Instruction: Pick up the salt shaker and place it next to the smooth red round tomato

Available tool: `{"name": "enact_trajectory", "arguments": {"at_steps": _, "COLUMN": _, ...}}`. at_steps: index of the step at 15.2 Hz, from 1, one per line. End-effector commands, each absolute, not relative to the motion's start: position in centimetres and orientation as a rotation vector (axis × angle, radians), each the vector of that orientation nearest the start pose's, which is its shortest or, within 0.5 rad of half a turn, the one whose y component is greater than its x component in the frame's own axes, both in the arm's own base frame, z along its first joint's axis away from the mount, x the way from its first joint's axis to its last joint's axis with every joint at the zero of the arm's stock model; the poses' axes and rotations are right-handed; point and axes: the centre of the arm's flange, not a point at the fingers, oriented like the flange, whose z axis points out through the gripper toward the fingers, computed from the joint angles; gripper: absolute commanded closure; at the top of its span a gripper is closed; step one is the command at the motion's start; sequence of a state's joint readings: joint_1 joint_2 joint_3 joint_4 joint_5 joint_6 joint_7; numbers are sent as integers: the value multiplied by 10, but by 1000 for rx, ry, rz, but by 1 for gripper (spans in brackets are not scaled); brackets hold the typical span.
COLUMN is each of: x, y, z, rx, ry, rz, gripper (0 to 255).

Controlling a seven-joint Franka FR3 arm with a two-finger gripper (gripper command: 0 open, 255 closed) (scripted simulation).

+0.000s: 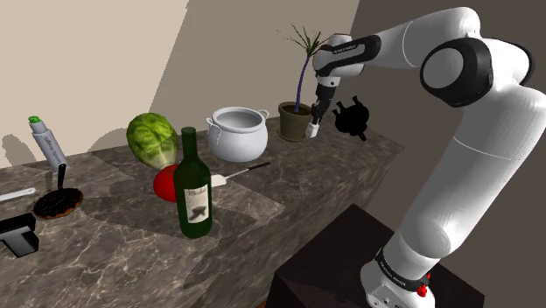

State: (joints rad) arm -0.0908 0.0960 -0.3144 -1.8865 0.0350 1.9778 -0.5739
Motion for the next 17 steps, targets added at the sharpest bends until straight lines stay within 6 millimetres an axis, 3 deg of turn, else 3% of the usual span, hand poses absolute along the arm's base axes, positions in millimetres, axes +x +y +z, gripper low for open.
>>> {"name": "enact_trajectory", "arguments": {"at_steps": 1, "x": 539, "y": -224, "z": 467, "rx": -3130, "ry": -245, "rz": -1, "gripper": 255}}
{"name": "enact_trajectory", "arguments": {"at_steps": 15, "x": 539, "y": -224, "z": 540, "rx": -3130, "ry": -245, "rz": -1, "gripper": 255}}
{"name": "enact_trajectory", "arguments": {"at_steps": 17, "x": 545, "y": -198, "z": 540, "rx": -3130, "ry": -245, "rz": -1, "gripper": 255}}
